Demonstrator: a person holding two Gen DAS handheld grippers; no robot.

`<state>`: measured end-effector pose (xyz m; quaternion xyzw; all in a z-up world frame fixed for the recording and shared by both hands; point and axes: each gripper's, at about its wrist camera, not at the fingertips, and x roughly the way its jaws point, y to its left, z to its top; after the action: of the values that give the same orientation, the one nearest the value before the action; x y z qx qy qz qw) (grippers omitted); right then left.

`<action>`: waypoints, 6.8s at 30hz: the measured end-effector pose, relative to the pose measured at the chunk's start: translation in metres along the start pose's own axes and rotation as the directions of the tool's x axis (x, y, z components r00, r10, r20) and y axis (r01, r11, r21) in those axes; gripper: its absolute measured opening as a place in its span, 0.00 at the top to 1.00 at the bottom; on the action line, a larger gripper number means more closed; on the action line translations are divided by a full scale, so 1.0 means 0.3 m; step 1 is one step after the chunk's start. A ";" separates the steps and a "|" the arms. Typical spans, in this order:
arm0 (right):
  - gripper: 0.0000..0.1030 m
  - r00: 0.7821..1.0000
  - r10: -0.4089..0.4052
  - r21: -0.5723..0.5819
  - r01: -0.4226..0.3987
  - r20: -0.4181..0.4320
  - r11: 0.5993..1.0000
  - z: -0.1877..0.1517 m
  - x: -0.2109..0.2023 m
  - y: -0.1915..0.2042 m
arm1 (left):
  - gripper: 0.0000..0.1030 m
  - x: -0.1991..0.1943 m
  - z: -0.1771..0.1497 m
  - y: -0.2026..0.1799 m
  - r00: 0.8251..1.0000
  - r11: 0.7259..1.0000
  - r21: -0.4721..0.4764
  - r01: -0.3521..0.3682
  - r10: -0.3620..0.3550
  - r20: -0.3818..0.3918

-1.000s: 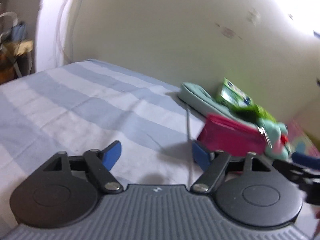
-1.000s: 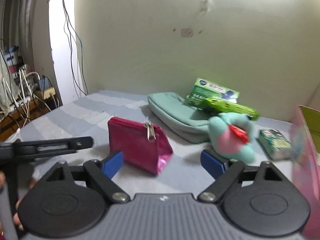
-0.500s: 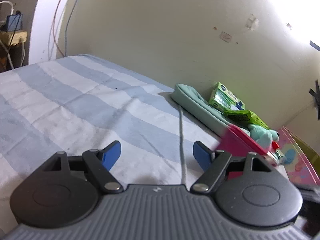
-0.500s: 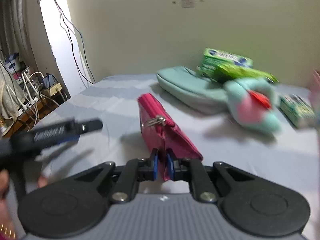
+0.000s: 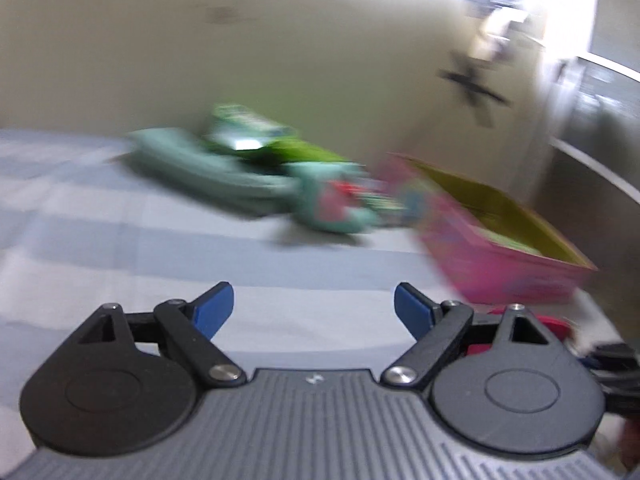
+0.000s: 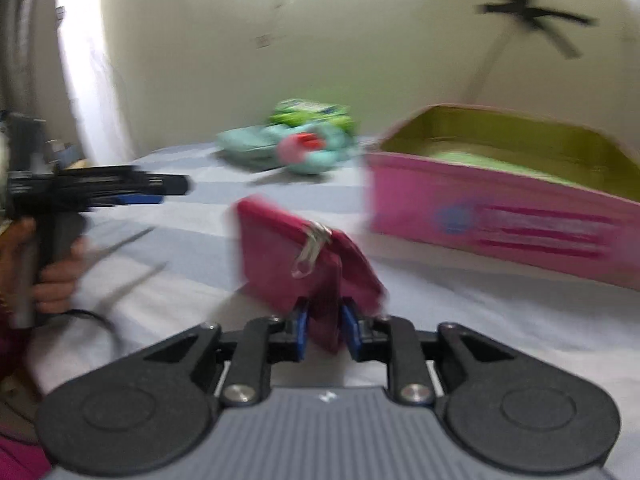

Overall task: Organize objects
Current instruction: 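Carry the pink purse into the tin and open the right gripper, then grasp the teal plush bear with the right gripper, then lift the teal plush bear and carry it toward the pink tin, then lower the bear into the pink tin and open the right gripper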

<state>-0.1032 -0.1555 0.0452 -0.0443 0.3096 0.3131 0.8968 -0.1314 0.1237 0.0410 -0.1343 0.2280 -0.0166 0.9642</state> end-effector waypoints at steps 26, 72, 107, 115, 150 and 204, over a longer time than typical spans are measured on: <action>0.74 0.984 0.137 -0.053 -0.132 0.112 0.990 -0.008 0.028 -0.086 | 0.57 0.123 -0.125 -0.431 0.980 0.930 0.341 0.139 -0.079 -0.183; 0.45 0.939 -0.146 0.136 0.108 0.310 0.985 0.243 0.102 -0.081 | 0.32 0.252 0.167 -0.324 0.946 0.908 0.276 -0.316 0.324 0.018; 0.48 0.993 -0.109 -0.081 0.105 -0.039 0.991 0.393 0.791 0.289 | 0.27 0.137 0.086 0.254 0.885 0.881 -0.085 -0.465 0.464 -0.041; 0.47 1.000 -0.020 -0.111 0.018 -0.024 0.994 0.178 0.524 0.321 | 0.23 0.134 0.078 0.224 0.880 0.880 -0.033 -0.474 0.474 -0.021; 0.28 0.994 0.106 -0.006 -0.106 0.010 0.994 0.061 0.265 0.151 | 0.15 0.044 0.031 -0.190 0.996 0.999 0.026 -0.038 0.040 -0.083; 0.33 0.953 -0.207 0.135 0.180 0.220 0.974 0.328 0.184 -0.192 | 0.19 0.217 0.234 -0.470 0.973 0.944 0.254 -0.210 0.177 0.147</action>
<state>0.0164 -0.1453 0.0854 0.0134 0.2138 0.2087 0.9542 -0.0377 -0.0007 0.1107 0.0196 0.1765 0.0560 0.9825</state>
